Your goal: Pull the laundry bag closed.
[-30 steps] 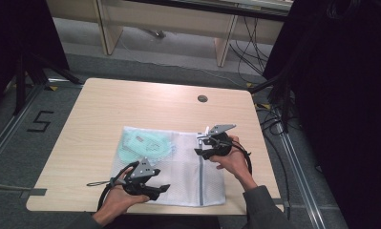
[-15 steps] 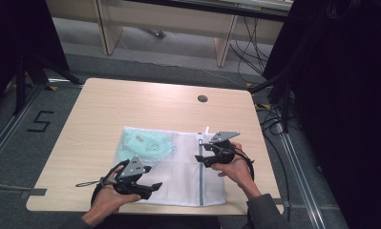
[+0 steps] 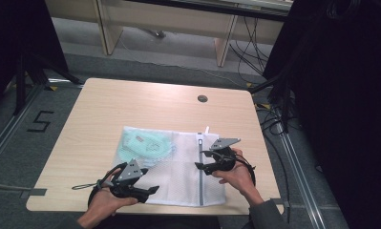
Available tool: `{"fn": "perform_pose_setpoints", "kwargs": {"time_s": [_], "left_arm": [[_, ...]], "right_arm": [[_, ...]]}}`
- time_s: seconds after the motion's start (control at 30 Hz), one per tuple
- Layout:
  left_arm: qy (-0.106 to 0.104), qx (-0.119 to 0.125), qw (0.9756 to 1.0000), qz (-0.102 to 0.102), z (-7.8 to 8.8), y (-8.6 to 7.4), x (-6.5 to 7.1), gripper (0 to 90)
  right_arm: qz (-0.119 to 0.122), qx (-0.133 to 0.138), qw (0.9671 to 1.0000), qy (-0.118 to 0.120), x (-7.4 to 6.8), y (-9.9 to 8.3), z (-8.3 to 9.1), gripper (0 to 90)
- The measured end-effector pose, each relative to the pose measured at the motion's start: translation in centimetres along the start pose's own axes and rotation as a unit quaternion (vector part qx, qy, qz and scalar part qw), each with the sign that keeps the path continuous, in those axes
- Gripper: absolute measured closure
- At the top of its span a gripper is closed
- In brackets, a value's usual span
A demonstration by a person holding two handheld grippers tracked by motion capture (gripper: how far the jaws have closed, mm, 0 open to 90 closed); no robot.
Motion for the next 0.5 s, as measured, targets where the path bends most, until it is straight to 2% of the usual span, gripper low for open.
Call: {"fn": "perform_pose_setpoints", "kwargs": {"time_s": [0.03, 0.07, 0.1, 0.17, 0.2, 0.23, 0.27, 0.3, 0.37, 0.4, 0.47, 0.5], "left_arm": [[0.003, -0.009, 0.9998, -0.017, 0.2, -0.2, -0.2, 28.4], [0.005, -0.008, 0.9998, -0.019, 0.2, -0.2, -0.2, 28.3], [0.007, -0.004, 0.9999, -0.007, 0.2, -0.2, -0.1, 28.2], [0.002, -0.011, 0.9998, -0.015, 0.5, -0.4, -0.1, 28.2], [0.007, 0.0, 1.0, 0.003, 0.4, -0.3, 0.0, 28.2], [0.009, -0.001, 1.0, 0.002, 0.5, -0.4, 0.0, 28.2], [0.009, 0.001, 1.0, 0.0, 0.5, -0.4, -0.1, 28.2], [0.01, 0.0, 0.9999, -0.003, 0.5, -0.4, -0.2, 28.2], [0.013, -0.006, 0.9998, -0.013, 0.7, -0.5, -0.3, 28.2], [0.011, -0.005, 0.9998, -0.015, 0.8, -0.5, -0.3, 28.2], [0.01, -0.003, 0.9999, -0.008, 0.8, -0.5, -0.2, 28.1], [0.01, -0.01, 0.9996, -0.024, 0.9, -0.6, -0.4, 28.1]], "right_arm": [[-0.007, 0.008, 0.9999, -0.002, -0.1, 0.0, -0.1, 38.3], [0.0, 0.009, 0.9999, -0.006, 0.0, 0.0, 0.0, 38.1], [-0.003, 0.007, 1.0, -0.005, -0.1, -0.1, 0.0, 38.0], [0.001, -0.005, 1.0, 0.003, -0.3, -0.5, 0.1, 37.7], [-0.006, 0.008, 0.9999, -0.001, -0.4, -0.3, -0.1, 37.7], [0.002, -0.005, 1.0, 0.002, -0.5, -0.6, 0.1, 37.6], [-0.004, -0.008, 1.0, 0.001, -0.6, -0.8, 0.2, 37.5], [-0.004, 0.01, 0.9999, 0.004, -0.8, -0.5, -0.1, 37.4], [0.0, -0.008, 1.0, 0.004, -0.9, -1.0, 0.3, 37.1], [-0.002, 0.009, 0.9999, 0.004, -1.0, -0.8, 0.0, 37.0], [0.003, -0.007, 1.0, 0.003, -1.0, -1.2, 0.3, 36.8], [0.0, -0.01, 0.9999, 0.003, -1.1, -1.3, 0.4, 36.7]]}}
Point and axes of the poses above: each handheld gripper's, and its own axes: z roughly backward along the jaws, y roughly out of its top, x roughly to its right, the point moved 10 cm from there along -z, roughly forward along the jaws, and after that the axes turned 6 degrees about -x, right-handed, at the moved point
